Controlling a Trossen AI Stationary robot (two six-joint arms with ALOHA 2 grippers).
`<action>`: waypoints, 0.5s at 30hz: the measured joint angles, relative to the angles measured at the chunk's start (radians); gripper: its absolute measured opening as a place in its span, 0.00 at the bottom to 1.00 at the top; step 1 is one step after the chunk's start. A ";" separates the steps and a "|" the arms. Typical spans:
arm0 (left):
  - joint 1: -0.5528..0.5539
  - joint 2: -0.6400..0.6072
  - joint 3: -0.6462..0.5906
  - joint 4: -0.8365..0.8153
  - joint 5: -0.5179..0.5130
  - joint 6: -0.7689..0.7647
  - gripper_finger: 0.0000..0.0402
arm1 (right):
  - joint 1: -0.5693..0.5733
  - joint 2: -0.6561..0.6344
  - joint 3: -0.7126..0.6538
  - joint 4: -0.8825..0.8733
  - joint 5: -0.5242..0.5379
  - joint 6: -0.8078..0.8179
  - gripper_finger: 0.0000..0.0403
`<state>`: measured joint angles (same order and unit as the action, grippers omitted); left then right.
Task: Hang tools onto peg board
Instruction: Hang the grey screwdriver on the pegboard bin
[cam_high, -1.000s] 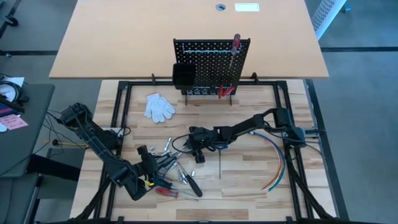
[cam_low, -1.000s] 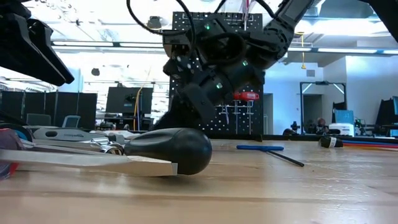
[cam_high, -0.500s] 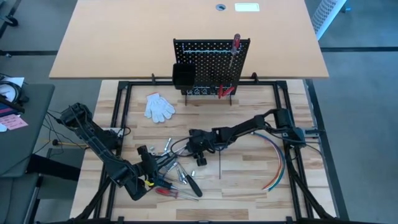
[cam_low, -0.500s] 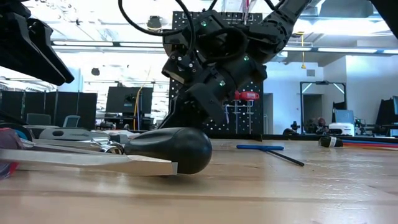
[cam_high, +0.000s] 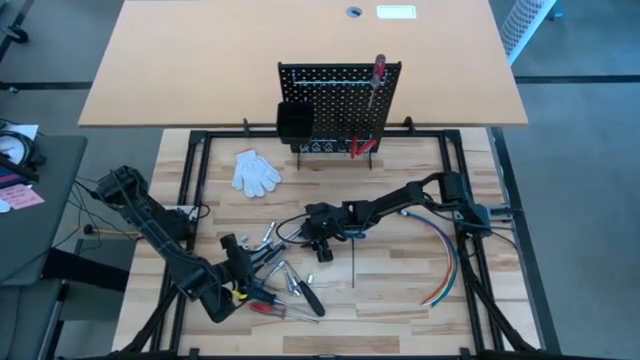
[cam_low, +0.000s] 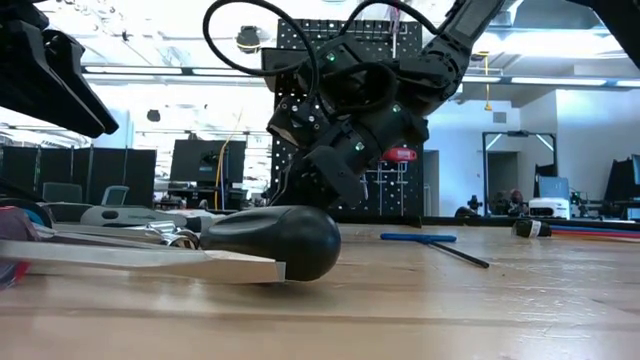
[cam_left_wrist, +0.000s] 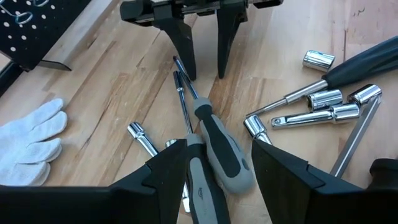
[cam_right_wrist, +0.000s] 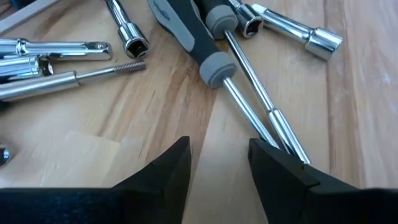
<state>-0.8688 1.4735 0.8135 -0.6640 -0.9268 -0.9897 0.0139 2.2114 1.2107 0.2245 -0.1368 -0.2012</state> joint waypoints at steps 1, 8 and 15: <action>0.000 0.000 0.000 0.001 0.000 0.000 0.44 | 0.000 0.002 0.000 -0.001 0.001 -0.001 0.42; 0.001 0.000 0.000 0.003 0.000 0.001 0.44 | -0.018 0.008 0.002 -0.014 0.004 0.031 0.27; 0.001 0.000 0.000 0.002 0.000 0.002 0.44 | -0.028 0.009 0.001 -0.007 0.016 0.059 0.03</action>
<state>-0.8680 1.4735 0.8135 -0.6624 -0.9268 -0.9882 -0.0142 2.2204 1.2114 0.2175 -0.1204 -0.1421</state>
